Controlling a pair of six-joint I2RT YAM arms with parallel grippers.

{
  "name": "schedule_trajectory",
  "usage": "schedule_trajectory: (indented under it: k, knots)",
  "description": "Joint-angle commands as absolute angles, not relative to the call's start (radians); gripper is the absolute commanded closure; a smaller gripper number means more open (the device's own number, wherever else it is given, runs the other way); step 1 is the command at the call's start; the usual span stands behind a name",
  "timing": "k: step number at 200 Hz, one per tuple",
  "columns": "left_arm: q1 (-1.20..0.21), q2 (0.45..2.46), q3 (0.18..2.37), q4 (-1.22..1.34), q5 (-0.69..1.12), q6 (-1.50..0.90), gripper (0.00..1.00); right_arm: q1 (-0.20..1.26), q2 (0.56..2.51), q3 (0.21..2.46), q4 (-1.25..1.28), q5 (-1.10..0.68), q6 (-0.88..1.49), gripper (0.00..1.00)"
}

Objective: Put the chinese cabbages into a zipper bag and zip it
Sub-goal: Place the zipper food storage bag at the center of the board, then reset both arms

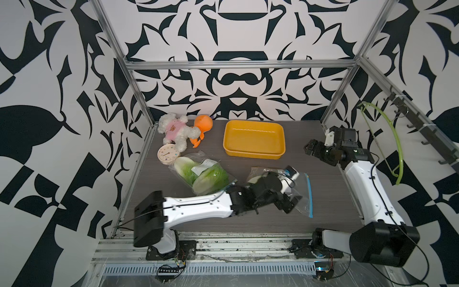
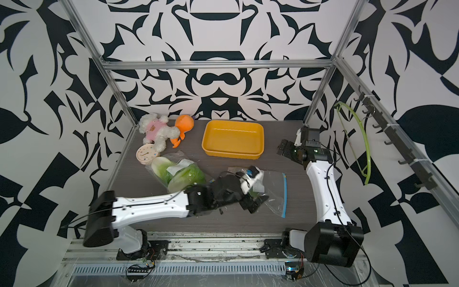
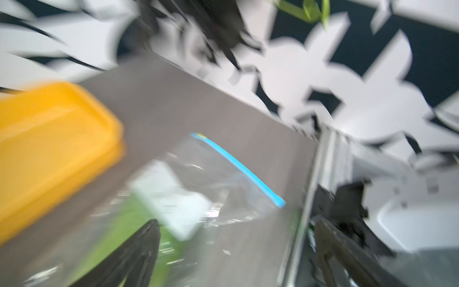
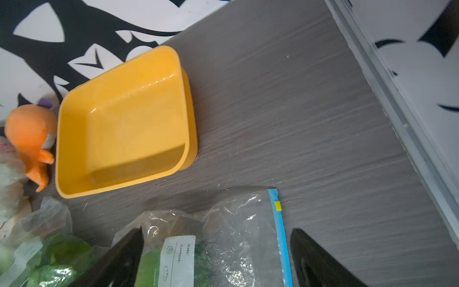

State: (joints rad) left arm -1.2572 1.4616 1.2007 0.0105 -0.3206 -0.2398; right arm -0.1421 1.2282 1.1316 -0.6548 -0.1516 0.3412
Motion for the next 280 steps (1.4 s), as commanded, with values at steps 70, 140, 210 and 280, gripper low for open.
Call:
schedule_trajectory:
  k: [70, 140, 210, 280]
  knots:
    - [-0.205, 0.947, 0.700, -0.223, -0.630, -0.459, 0.01, -0.121, 1.183, 0.593, -0.043, 0.233, 0.335, 0.01]
    - [-0.076, 1.168, 0.464, 0.311, -0.588, -0.310, 0.01, -0.001, 1.399, 0.489, 0.430, 0.235, 0.180, 0.00]
    - [-0.072, 1.352, 0.288, 0.903, -0.443, -0.065, 0.01, 0.049, 1.545, 0.354, 0.899, 0.056, 0.010, 0.00]
    - [0.032, 1.553, 0.351, 0.963, -0.349, -0.154, 0.01, 0.056, 1.542, 0.354, 0.892, 0.094, 0.013, 0.01]
